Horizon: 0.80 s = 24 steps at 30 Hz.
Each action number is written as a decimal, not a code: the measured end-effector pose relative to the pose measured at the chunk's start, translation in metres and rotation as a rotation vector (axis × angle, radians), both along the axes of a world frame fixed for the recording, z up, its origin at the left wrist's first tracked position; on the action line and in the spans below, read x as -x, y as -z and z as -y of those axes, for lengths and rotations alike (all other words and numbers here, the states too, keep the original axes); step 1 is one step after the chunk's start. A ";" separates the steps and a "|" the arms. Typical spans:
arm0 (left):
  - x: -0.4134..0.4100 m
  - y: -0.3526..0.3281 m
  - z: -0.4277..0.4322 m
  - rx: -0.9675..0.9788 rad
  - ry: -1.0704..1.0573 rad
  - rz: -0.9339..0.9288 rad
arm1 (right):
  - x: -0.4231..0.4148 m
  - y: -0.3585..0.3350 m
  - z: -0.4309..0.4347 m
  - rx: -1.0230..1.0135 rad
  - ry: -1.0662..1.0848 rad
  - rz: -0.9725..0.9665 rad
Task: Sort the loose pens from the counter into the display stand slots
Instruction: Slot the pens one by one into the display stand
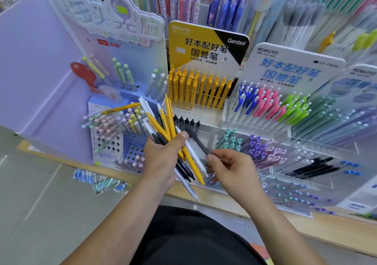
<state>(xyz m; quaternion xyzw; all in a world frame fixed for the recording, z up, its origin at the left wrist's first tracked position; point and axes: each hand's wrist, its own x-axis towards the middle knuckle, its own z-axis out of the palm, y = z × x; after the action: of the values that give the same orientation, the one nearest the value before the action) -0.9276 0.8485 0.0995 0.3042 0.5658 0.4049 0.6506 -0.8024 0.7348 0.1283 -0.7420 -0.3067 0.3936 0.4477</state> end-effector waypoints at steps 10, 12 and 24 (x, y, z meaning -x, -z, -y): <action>0.007 0.000 -0.016 -0.074 0.057 -0.098 | -0.034 -0.016 -0.032 -0.131 0.116 0.373; 0.011 0.002 -0.020 -0.064 0.059 -0.096 | -0.034 -0.011 -0.042 -0.089 0.072 0.483; 0.017 -0.001 -0.027 -0.035 0.144 -0.054 | -0.022 -0.004 -0.070 0.180 -0.155 0.807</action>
<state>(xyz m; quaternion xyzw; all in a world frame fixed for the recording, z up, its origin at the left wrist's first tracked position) -0.9450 0.8755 0.1002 0.3660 0.5528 0.3585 0.6572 -0.7807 0.8044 0.1327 -0.8477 -0.4766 0.1292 0.1940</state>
